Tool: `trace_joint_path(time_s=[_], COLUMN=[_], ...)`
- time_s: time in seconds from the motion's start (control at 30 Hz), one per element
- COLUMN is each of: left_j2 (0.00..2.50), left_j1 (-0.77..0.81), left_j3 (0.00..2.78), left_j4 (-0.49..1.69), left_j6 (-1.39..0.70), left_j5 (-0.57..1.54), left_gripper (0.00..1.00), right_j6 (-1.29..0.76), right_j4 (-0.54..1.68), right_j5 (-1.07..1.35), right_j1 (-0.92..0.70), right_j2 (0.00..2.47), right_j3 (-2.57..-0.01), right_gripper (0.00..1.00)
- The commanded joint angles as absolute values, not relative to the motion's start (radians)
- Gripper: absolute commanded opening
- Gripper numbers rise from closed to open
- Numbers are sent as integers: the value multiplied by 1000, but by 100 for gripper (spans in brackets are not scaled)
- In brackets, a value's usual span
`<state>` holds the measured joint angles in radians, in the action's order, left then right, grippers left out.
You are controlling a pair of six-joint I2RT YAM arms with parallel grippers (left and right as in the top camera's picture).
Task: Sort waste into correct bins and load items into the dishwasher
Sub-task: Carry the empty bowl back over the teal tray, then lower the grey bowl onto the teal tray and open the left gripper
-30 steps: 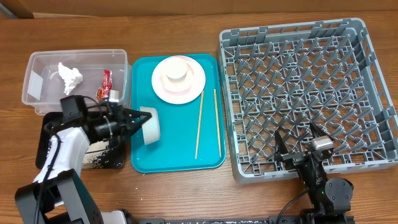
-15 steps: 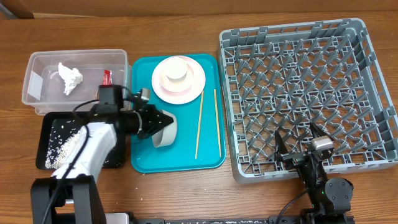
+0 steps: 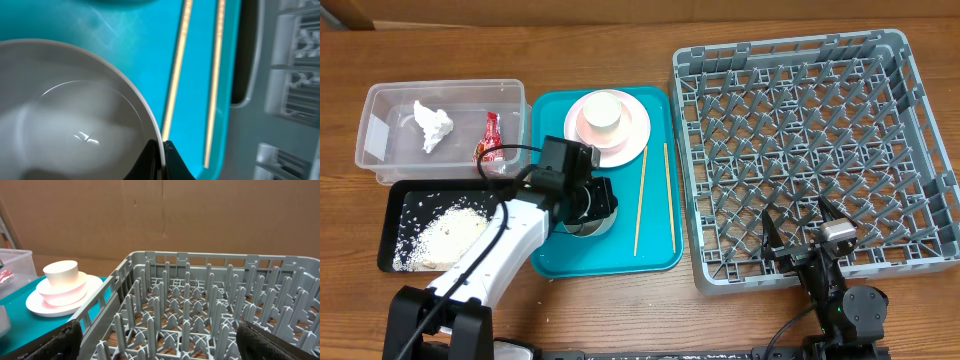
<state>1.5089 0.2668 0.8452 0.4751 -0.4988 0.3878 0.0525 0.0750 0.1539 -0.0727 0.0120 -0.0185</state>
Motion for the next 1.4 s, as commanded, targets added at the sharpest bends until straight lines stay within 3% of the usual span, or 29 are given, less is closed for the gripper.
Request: trace_joint_path(time_s=[0.0, 0.33, 0.6, 0.73, 1.17, 1.23, 1.27, 1.33, 1.37], left_j2=[1522, 1522, 1522, 1522, 1522, 1522, 1522, 1522, 1522], left_j1=[300, 321, 321, 321, 319, 314, 310, 301, 297], left_j3=[834, 834, 834, 836, 1166, 1215, 1231, 1251, 1252], left_j4=[490, 501, 501, 499, 701, 711, 710, 703, 699], left_j6=[-521, -521, -520, -520, -402, -400, -400, -400, -400], left_j5=[215, 138, 138, 138, 84, 51, 42, 41, 41], left_gripper=[4, 4, 31, 37, 38, 49, 61, 100, 100], right_j6=[53, 53, 53, 53, 53, 53, 53, 53, 53], right_j4=[70, 69, 69, 69, 70, 69, 69, 69, 69], right_j5=[159, 159, 159, 159, 159, 159, 159, 159, 159], right_j1=[-70, -70, -70, -70, -70, -70, -70, -70, -70], right_j2=[3, 3, 3, 3, 3, 3, 3, 3, 3], right_j3=[-8, -8, -8, -8, -8, -8, -8, -8, -8], right_gripper=[100, 100, 100, 100, 100, 100, 100, 100, 100])
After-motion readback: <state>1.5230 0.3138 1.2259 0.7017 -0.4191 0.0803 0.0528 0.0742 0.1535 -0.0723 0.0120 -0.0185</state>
